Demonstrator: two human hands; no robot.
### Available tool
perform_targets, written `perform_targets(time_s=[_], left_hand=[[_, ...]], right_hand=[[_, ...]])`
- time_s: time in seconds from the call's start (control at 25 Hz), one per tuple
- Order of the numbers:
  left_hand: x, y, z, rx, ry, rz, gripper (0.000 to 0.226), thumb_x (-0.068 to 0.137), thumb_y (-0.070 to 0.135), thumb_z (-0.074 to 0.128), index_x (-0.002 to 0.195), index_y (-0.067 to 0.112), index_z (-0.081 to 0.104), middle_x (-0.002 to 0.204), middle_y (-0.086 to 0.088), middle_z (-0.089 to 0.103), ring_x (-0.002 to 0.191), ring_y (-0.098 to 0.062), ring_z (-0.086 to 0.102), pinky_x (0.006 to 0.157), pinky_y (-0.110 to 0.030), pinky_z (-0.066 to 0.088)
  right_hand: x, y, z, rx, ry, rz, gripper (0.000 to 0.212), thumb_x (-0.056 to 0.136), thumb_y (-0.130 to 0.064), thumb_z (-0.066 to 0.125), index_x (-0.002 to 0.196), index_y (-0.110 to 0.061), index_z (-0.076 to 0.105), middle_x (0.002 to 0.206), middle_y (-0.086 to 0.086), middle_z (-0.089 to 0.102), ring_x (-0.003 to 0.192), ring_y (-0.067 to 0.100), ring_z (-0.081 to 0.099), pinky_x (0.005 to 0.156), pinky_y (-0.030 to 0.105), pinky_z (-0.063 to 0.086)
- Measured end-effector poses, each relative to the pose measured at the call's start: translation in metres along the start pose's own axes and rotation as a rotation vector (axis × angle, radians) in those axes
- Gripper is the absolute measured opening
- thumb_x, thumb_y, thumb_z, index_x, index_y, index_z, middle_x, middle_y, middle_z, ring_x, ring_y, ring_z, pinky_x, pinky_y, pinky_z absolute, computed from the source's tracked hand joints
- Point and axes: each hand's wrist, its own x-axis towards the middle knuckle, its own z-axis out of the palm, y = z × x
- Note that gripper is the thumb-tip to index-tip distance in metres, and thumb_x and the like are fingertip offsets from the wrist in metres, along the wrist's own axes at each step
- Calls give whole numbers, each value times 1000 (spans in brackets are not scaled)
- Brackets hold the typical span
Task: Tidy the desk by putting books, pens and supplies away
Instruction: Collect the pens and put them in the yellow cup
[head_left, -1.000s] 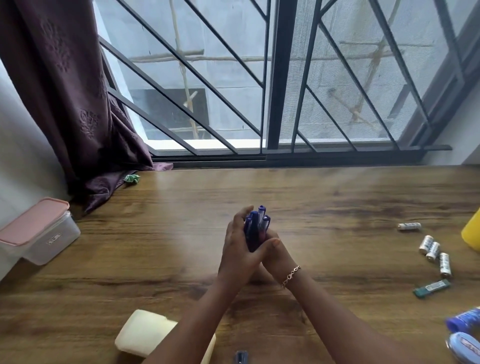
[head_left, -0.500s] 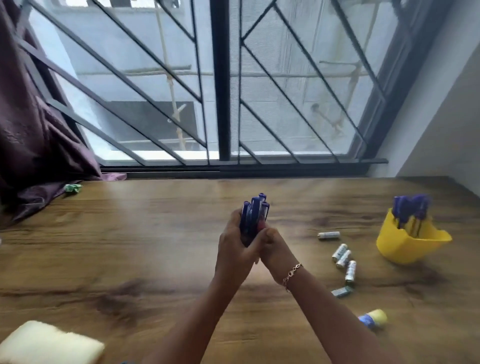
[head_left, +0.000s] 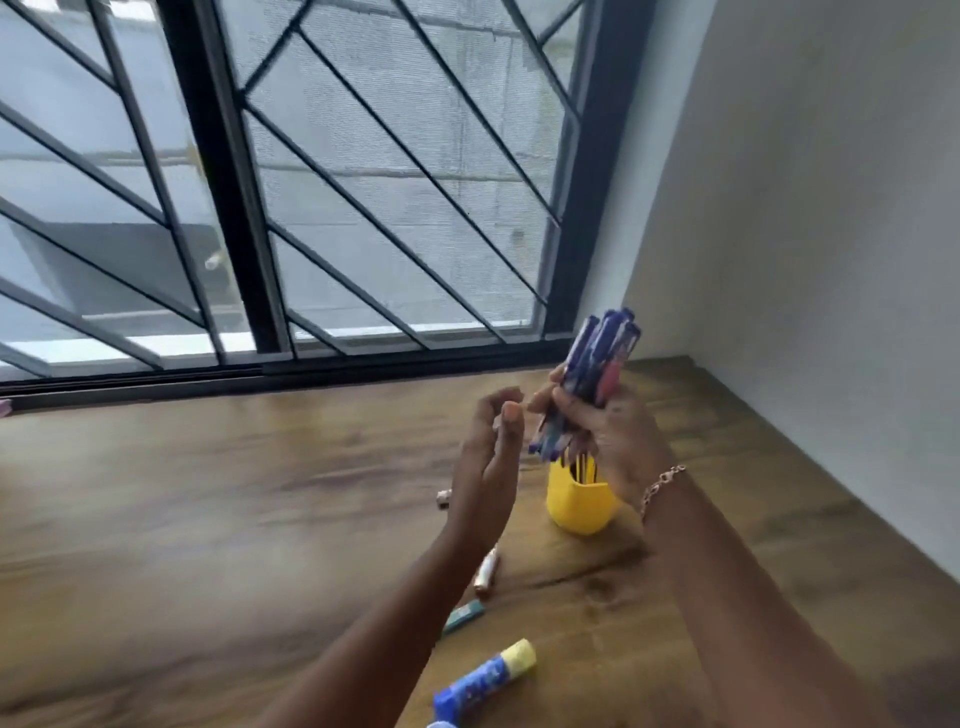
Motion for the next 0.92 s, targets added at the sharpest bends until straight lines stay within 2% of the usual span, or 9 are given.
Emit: perform_targets(time_s=[0.16, 0.32, 0.48, 0.56, 0.6, 0.68, 0.72, 0.8, 0.92], left_hand=[[6, -15, 24, 1, -108, -97, 41, 88, 48, 31, 105, 18, 52, 92, 20, 56, 84, 24, 52, 72, 3, 36], [6, -26, 32, 13, -117, -149, 22, 89, 40, 32, 96, 33, 51, 95, 21, 56, 86, 26, 51, 72, 4, 36], [4, -34, 34, 52, -131, -180, 16, 96, 39, 33, 97, 38, 49, 98, 21, 55, 88, 26, 50, 73, 4, 36], [3, -35, 37, 57, -137, -197, 22, 96, 41, 30, 103, 34, 49, 102, 21, 54, 92, 27, 48, 76, 4, 34], [3, -37, 38, 61, -136, -202, 28, 94, 44, 28, 107, 31, 49, 103, 22, 52, 93, 28, 46, 77, 5, 34], [3, -40, 40, 59, -134, -205, 44, 89, 54, 27, 117, 27, 47, 109, 25, 50, 96, 29, 44, 79, 6, 32], [3, -43, 41, 58, -135, -218, 53, 89, 58, 27, 125, 24, 46, 114, 23, 49, 98, 28, 43, 80, 6, 31], [2, -48, 42, 40, -141, -281, 53, 98, 49, 27, 139, 16, 37, 124, 15, 42, 101, 24, 38, 84, 2, 29], [0, -47, 46, 16, -169, -357, 47, 100, 34, 18, 143, 17, 31, 127, 14, 32, 118, 7, 32, 98, -12, 24]], right_hand=[[7, 7, -35, -65, 59, 23, 18, 87, 5, 51, 87, -12, 58, 80, 10, 67, 76, 18, 68, 67, 29, 58], [7, 27, -49, -151, 56, 87, 24, 78, 5, 64, 84, -18, 64, 93, 12, 69, 95, 30, 65, 88, 42, 53], [8, 28, -55, -154, -16, 46, 29, 76, 8, 65, 94, -15, 61, 90, 6, 68, 88, 21, 64, 83, 32, 53], [8, 26, -59, -111, -24, 27, 21, 81, -5, 65, 100, -14, 60, 95, 6, 69, 93, 21, 65, 81, 25, 53], [7, 24, -62, -85, -25, 21, 24, 81, -21, 67, 103, -14, 60, 99, 5, 70, 99, 21, 65, 83, 23, 53], [6, 22, -76, -66, -17, -14, 60, 66, -57, 69, 110, -19, 59, 110, 0, 68, 109, 13, 62, 90, 20, 51], [4, 21, -86, -63, -19, -33, 74, 58, -66, 70, 115, -21, 57, 117, -4, 65, 114, 8, 58, 94, 18, 48], [-2, 23, -103, -129, -89, -30, 95, 50, -67, 74, 130, -26, 44, 134, -11, 50, 126, 0, 46, 103, 14, 39], [-13, 37, -120, -458, -232, 84, 125, 44, -61, 79, 146, -26, 14, 148, -16, 23, 137, 0, 24, 112, 20, 24]])
